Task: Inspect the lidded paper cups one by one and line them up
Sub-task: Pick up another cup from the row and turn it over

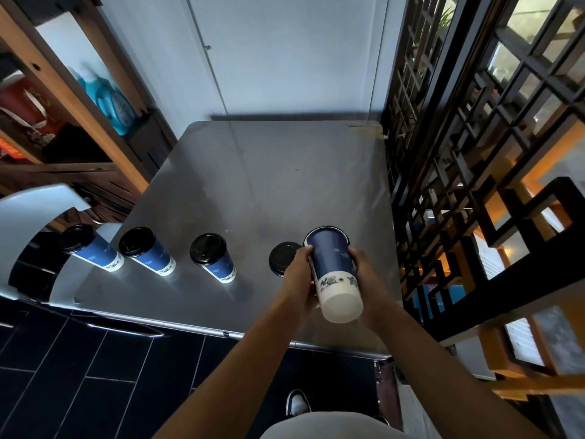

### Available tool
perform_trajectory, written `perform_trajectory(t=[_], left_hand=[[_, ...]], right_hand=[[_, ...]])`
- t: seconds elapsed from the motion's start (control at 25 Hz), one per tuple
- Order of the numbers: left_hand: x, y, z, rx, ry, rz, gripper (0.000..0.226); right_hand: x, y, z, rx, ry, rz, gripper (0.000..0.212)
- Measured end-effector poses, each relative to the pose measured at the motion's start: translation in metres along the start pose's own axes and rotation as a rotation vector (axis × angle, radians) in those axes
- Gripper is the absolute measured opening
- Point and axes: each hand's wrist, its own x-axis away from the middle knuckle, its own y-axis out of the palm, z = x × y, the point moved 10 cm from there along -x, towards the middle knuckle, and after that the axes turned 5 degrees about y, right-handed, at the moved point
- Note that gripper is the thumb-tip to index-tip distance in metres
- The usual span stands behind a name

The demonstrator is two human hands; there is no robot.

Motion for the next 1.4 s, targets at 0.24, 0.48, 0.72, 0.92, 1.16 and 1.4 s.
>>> perform_trajectory(t=[0.24, 0.48, 0.72, 0.92, 1.16, 1.4], left_hand=[[-0.005, 0.001, 0.001, -0.232, 0.094, -0.004, 0.073], [0.0, 0.007, 0.0, -0.145, 0.009, -0.051, 0.065], [0.008, 0.012, 0.0, -0.1, -0.036, -0.051, 0.066], [0.004, 0.003, 0.024, -0.508, 0.151, 0.007, 0.068], [0.009, 0.011, 0.015, -0.404, 0.035, -0.074, 0.082], [0.024, 0.019, 0.002, -0.13, -0.034, -0.151, 0.046]], right_hand=[[-0.006, 0.005, -0.005, 0.112, 0.027, -0.003, 0.085], [0.008, 0.001, -0.024, 0.184, -0.04, 0.088, 0.051], [0.02, 0.008, -0.032, 0.186, -0.079, 0.074, 0.048], [0.025, 0.006, -0.04, 0.329, -0.129, 0.149, 0.048], [0.03, 0.017, -0.053, 0.508, -0.285, 0.139, 0.051], [0.027, 0.012, -0.039, 0.332, -0.165, 0.122, 0.061]])
